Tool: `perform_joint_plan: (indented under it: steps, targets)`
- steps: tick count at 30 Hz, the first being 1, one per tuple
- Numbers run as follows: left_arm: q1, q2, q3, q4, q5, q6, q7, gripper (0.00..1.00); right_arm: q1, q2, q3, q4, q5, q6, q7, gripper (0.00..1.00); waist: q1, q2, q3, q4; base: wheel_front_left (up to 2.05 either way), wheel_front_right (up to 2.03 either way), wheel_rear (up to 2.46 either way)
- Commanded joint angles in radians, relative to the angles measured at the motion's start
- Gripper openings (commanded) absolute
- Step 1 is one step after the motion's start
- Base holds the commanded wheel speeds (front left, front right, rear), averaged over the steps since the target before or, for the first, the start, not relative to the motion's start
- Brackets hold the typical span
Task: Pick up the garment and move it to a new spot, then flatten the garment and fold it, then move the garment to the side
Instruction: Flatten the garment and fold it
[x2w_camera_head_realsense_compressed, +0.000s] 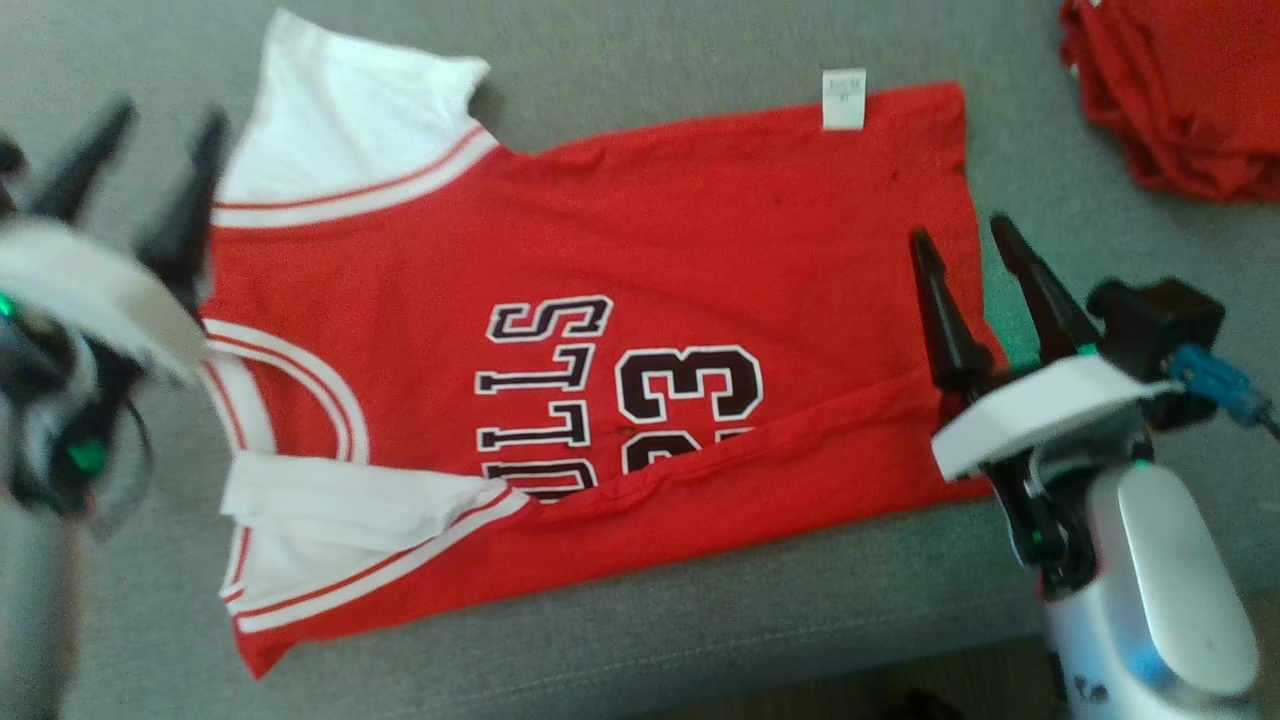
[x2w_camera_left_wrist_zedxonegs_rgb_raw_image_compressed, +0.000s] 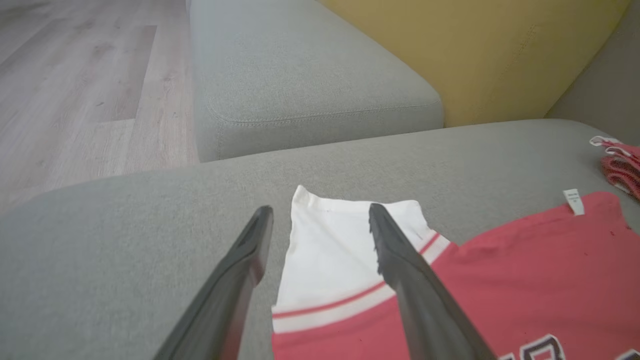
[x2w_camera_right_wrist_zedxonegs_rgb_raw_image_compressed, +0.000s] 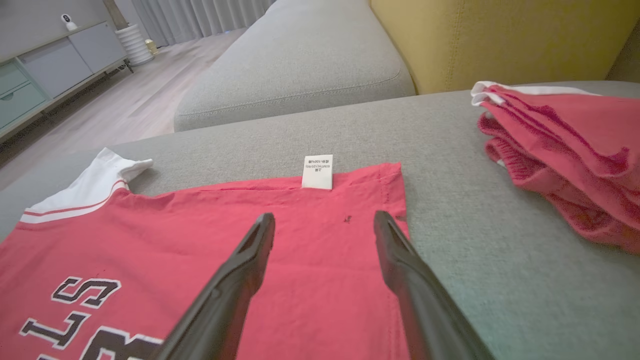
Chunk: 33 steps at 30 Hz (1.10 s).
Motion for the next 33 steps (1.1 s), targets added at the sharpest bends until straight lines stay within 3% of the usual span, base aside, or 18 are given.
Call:
perform_joint_plan:
  steps: [1,10,23,24,25,29,30,31,33]
  targets:
    - [-0.085,0.057,0.035,-0.01,-0.005,-0.008,0.029,1.0,-0.037,-0.012,0.033,-0.021,0.0,0.007,-0.016,1.0,0.0,0.0,0.084,-0.037,0.0,0.0,0.0]
    - [-0.333,0.129,-0.006,0.132,-0.037,-0.04,0.215,1.0,-0.159,-0.028,0.094,0.02,0.01,0.007,-0.063,1.0,0.0,0.0,0.192,-0.08,0.0,0.0,0.0]
    - [-0.45,0.163,-0.04,0.242,-0.024,-0.03,0.303,0.98,-0.232,-0.041,0.138,0.058,0.021,0.007,-0.088,1.0,0.0,0.0,0.233,-0.112,0.0,0.0,0.0]
    - [-0.455,0.163,-0.042,0.249,-0.023,-0.029,0.31,0.7,-0.238,-0.044,0.14,0.059,0.022,0.007,-0.087,1.0,0.0,0.0,0.234,-0.114,0.0,0.0,0.0]
    - [-0.459,0.164,-0.046,0.255,-0.023,-0.029,0.318,0.49,-0.243,-0.048,0.142,0.06,0.021,0.007,-0.086,1.0,0.0,0.0,0.235,-0.115,0.0,0.0,0.0]
    - [-0.472,0.165,-0.061,0.276,-0.023,-0.033,0.333,0.33,-0.267,-0.066,0.154,0.062,0.019,0.007,-0.076,1.0,0.0,0.0,0.235,-0.119,0.0,0.0,0.0]
    - [-0.475,0.165,-0.064,0.281,-0.021,-0.033,0.333,0.2,-0.275,-0.071,0.156,0.063,0.019,0.007,-0.072,1.0,0.0,0.0,0.236,-0.119,0.0,0.0,0.0]
    - [-0.479,0.164,-0.067,0.287,-0.02,-0.033,0.332,0.0,-0.283,-0.076,0.16,0.064,0.019,0.007,-0.067,1.0,0.0,0.0,0.236,-0.119,0.0,0.0,0.0]
    - [-0.486,0.159,-0.073,0.296,-0.017,-0.033,0.323,0.0,-0.301,-0.09,0.169,0.072,0.017,0.007,-0.05,1.0,0.0,0.0,0.235,-0.117,0.0,0.0,0.0]
